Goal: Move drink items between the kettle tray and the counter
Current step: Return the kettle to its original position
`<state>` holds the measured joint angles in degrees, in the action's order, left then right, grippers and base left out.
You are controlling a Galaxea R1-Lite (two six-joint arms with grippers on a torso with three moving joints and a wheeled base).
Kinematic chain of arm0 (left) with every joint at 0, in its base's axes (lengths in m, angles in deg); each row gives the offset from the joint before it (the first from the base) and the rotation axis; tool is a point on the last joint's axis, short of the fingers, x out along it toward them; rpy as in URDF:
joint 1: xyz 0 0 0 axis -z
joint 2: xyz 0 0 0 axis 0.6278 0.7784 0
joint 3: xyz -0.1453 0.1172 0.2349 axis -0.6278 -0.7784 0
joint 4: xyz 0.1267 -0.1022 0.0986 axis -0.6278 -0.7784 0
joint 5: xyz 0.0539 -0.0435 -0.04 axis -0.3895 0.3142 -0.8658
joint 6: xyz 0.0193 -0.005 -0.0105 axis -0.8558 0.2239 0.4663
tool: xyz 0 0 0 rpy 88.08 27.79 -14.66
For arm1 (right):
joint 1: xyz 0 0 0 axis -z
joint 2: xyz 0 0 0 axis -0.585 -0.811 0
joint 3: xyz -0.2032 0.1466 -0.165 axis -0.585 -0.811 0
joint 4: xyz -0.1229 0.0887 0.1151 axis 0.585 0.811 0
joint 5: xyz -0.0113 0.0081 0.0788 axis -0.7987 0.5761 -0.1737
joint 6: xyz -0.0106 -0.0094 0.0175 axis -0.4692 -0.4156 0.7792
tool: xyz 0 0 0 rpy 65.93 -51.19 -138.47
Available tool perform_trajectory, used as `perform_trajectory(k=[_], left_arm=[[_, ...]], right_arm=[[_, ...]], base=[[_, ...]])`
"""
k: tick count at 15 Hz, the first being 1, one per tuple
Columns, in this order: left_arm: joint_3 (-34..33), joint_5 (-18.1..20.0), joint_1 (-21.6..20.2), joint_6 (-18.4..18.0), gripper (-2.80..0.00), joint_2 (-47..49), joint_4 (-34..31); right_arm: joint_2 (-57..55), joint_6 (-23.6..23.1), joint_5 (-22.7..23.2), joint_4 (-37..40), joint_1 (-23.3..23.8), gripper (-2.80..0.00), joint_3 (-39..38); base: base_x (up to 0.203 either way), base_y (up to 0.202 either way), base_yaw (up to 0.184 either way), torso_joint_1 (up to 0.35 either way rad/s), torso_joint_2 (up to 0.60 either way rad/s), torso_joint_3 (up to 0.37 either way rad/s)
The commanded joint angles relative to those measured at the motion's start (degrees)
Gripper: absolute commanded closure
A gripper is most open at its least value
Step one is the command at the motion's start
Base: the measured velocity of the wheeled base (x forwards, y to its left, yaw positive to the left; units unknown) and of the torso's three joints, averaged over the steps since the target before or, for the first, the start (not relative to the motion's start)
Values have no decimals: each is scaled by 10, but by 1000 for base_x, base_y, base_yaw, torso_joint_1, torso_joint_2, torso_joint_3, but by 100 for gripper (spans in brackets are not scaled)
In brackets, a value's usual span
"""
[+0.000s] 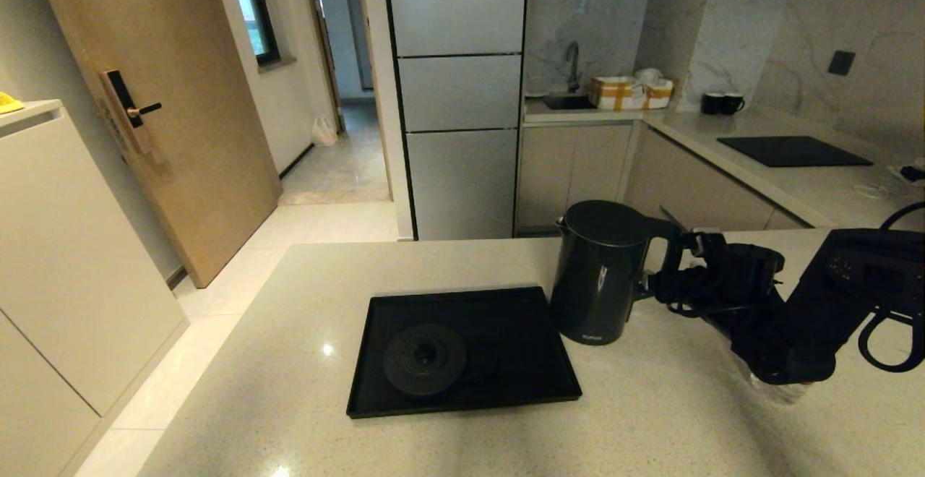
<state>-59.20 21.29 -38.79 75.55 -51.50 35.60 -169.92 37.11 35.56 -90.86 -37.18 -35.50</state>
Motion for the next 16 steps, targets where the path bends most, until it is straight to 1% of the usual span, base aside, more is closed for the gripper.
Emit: perform_trajectory(k=[1, 13, 14, 16], left_arm=[[0, 0, 0, 0, 0, 0, 0], [0, 0, 0, 0, 0, 0, 0], [0, 0, 0, 0, 0, 0, 0], [0, 0, 0, 0, 0, 0, 0]], right_arm=[[2, -3, -1, -4, 0, -280, -3], [3, -6, -8, 4, -2, -280, 1], [3, -6, -8, 4, -2, 0, 1], [1, -6, -26, 3, -3, 0, 5]], base=[[0, 0, 0, 0, 0, 0], [0, 0, 0, 0, 0, 0], [0, 0, 0, 0, 0, 0], [0, 0, 0, 0, 0, 0]])
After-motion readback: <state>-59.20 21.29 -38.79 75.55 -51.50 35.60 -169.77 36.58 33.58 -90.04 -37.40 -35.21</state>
